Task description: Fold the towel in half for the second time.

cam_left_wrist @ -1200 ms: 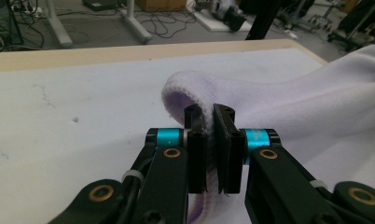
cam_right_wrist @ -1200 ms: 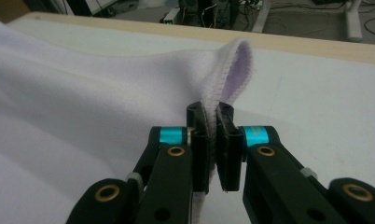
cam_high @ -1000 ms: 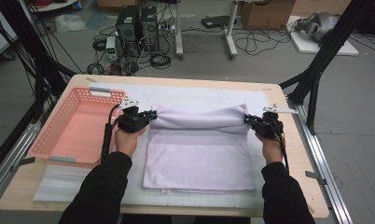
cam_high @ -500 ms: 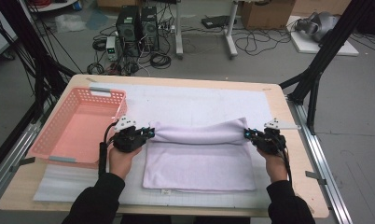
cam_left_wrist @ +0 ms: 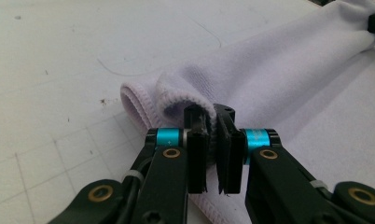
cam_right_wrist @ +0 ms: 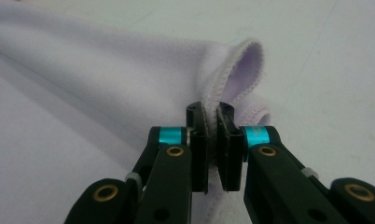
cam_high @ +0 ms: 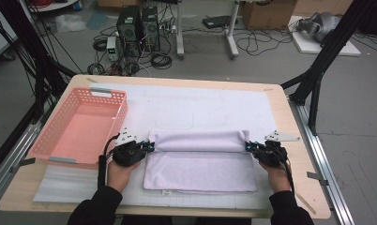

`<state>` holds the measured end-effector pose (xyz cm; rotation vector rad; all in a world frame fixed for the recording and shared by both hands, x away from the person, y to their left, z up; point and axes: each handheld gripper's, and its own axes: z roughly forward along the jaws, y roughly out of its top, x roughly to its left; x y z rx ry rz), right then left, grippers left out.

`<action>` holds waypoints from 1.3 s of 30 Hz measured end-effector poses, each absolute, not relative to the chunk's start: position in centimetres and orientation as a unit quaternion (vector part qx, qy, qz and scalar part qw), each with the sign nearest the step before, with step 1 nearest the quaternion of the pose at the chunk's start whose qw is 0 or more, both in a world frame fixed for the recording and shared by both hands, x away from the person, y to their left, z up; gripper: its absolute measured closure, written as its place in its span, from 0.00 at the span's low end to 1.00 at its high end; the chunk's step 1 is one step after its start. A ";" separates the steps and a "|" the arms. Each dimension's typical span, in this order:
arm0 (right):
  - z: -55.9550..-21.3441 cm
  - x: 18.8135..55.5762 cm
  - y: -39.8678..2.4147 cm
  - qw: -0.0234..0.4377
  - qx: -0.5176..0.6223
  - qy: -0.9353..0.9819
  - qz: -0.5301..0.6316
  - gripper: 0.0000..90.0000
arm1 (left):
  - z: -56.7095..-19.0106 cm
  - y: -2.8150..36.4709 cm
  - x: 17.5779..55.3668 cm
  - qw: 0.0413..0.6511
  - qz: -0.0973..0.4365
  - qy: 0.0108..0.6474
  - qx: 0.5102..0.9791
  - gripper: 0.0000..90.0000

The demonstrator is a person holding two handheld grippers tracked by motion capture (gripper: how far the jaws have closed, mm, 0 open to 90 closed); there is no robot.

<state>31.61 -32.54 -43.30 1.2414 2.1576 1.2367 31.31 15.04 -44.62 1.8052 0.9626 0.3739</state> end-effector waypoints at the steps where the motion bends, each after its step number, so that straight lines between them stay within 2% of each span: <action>1: -43.4 31.7 -32.5 0.182 0.436 0.766 0.435 0.94 | -44.7 15.0 31.3 0.508 0.156 0.398 0.748 0.92; 2: -43.4 31.7 -32.4 0.182 0.437 0.768 0.432 0.94 | -44.7 15.0 31.2 0.507 0.160 0.400 0.747 0.90; 3: -43.3 31.7 -32.4 0.183 0.436 0.768 0.431 0.92 | -44.7 15.0 31.2 0.507 0.161 0.405 0.744 0.83; 4: -43.3 31.7 -32.4 0.182 0.436 0.768 0.433 0.88 | -44.7 15.0 31.2 0.505 0.159 0.411 0.742 0.71; 5: -43.2 31.7 -32.5 0.180 0.438 0.767 0.432 0.78 | -44.7 15.0 31.3 0.506 0.163 0.418 0.736 0.60; 6: -43.1 31.8 -32.6 0.178 0.444 0.765 0.431 0.69 | -44.5 15.2 31.4 0.513 0.165 0.423 0.728 0.53; 7: -43.0 31.8 -33.0 0.173 0.452 0.758 0.438 0.65 | -44.4 15.2 31.5 0.516 0.167 0.423 0.725 0.47; 9: -42.9 31.8 -33.4 0.182 0.459 0.748 0.444 0.59 | -44.0 15.3 31.7 0.521 0.176 0.426 0.718 0.42; 13: -42.7 31.7 -34.0 0.188 0.465 0.737 0.452 0.57 | -42.8 15.6 32.7 0.532 0.191 0.432 0.703 0.38; 16: -42.6 31.7 -34.0 0.188 0.464 0.735 0.457 0.54 | -42.6 15.6 33.6 0.538 0.173 0.438 0.700 0.37; 20: -42.3 31.7 -34.0 0.184 0.460 0.730 0.471 0.50 | -43.6 14.9 34.2 0.521 0.139 0.433 0.723 0.40; 21: -42.2 31.7 -34.0 0.181 0.464 0.724 0.476 0.48 | -43.7 14.8 34.3 0.519 0.135 0.431 0.726 0.45; 22: -42.1 31.7 -34.0 0.179 0.468 0.721 0.479 0.47 | -43.8 14.7 34.2 0.519 0.133 0.422 0.731 0.53; 23: -42.0 31.8 -34.0 0.181 0.473 0.715 0.482 0.44 | -43.8 14.7 34.2 0.520 0.134 0.410 0.738 0.67; 24: -41.8 32.0 -34.0 0.186 0.477 0.713 0.479 0.43 | -43.8 14.6 34.2 0.518 0.135 0.405 0.741 0.78; 26: -41.4 32.5 -33.6 0.193 0.478 0.713 0.476 0.41 | -43.9 14.7 34.1 0.522 0.129 0.402 0.742 0.88; 30: -40.7 34.3 -32.4 0.185 0.477 0.720 0.469 0.34 | -43.6 14.9 33.8 0.531 0.127 0.397 0.738 0.91; 31: -40.6 34.9 -32.1 0.180 0.480 0.724 0.462 0.34 | -43.6 15.0 33.8 0.533 0.125 0.397 0.736 0.91; 32: -40.5 35.4 -31.7 0.177 0.481 0.729 0.455 0.39 | -43.6 15.1 33.7 0.535 0.124 0.397 0.736 0.91; 36: -40.9 36.3 -31.4 0.154 0.490 0.736 0.441 0.90 | -43.5 15.2 33.4 0.540 0.121 0.393 0.734 0.92; 37: -41.0 36.3 -31.5 0.154 0.489 0.739 0.437 0.94 | -43.5 15.3 33.3 0.544 0.118 0.391 0.733 0.92; 39: -41.1 35.7 -31.8 0.157 0.483 0.738 0.445 0.96 | -43.3 15.4 32.9 0.549 0.120 0.388 0.731 0.92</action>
